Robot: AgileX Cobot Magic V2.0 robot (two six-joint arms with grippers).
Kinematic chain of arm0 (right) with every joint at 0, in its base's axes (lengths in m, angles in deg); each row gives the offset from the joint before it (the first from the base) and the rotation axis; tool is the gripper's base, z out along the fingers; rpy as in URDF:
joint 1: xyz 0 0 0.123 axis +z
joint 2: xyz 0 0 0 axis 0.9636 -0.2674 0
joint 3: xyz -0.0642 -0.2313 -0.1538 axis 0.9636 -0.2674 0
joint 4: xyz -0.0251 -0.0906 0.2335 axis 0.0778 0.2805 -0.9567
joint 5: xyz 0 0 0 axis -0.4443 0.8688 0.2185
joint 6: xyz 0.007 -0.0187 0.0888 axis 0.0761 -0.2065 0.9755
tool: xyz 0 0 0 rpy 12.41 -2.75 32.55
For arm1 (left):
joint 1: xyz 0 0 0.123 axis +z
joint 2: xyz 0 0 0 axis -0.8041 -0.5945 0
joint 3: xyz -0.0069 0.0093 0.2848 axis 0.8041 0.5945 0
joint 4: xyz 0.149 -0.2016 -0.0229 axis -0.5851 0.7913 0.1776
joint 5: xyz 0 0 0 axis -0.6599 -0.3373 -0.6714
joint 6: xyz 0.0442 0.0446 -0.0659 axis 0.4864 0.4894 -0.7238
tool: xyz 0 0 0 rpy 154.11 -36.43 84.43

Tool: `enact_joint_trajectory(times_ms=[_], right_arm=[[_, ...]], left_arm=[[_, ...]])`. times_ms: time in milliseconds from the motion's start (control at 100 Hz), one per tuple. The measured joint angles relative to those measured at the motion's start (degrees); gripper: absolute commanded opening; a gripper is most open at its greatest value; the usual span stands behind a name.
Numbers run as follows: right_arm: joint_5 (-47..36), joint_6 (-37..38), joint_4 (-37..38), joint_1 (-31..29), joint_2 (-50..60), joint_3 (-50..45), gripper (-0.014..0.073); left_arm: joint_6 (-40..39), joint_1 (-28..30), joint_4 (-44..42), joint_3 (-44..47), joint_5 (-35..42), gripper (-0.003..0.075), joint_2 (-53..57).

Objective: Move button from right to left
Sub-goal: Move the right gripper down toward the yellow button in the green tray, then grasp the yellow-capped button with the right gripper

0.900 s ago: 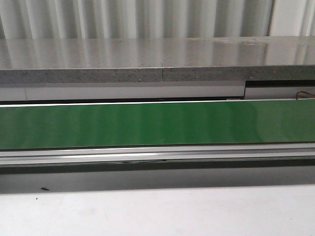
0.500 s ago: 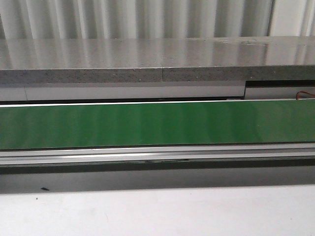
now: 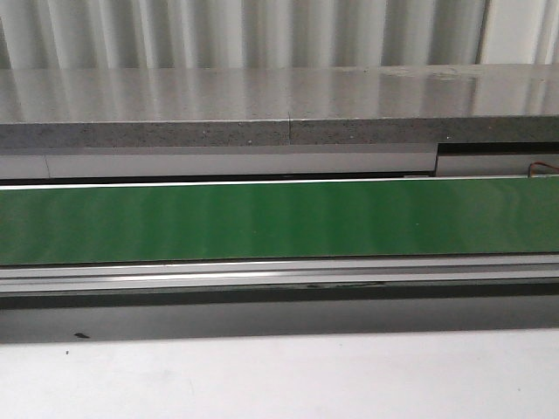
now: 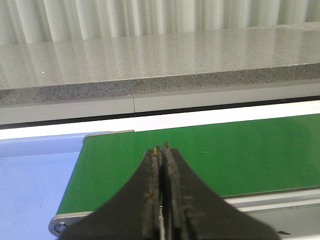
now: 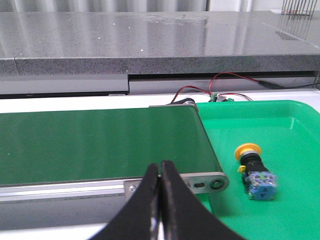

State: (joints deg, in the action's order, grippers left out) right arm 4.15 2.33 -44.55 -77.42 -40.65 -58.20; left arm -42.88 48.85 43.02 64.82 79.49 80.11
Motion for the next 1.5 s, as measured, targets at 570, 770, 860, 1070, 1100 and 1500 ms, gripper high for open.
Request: enact_joint_trajectory(times_ms=[570,770,860,1070,1100,1500], right_arm=[[38.2,-1.0,-0.3,0.0,-35.3,36.3,-0.0066],[45.0,-5.1,-0.9,0.0,-47.1,43.6,-0.0046],[46.1,-5.5,-1.0,0.0,-51.1,45.2,0.0062],[46.8,-5.8,-1.1,0.0,-57.7,47.1,0.0601],[46.7,-5.9,-1.1,0.0,-58.1,47.1,0.0645],[44.2,-4.8,1.0,-15.4,-65.7,51.7,0.0623]], left_arm=[[0.0,0.0,0.0,0.0,0.0,-0.002,0.0],[0.0,0.0,0.0,0.0,0.0,-0.002,0.0],[0.0,0.0,0.0,0.0,0.0,-0.002,0.0],[0.0,0.0,0.0,0.0,0.0,-0.002,0.0],[0.0,0.0,0.0,0.0,0.0,-0.002,0.0],[0.0,0.0,0.0,0.0,0.0,-0.002,0.0]])
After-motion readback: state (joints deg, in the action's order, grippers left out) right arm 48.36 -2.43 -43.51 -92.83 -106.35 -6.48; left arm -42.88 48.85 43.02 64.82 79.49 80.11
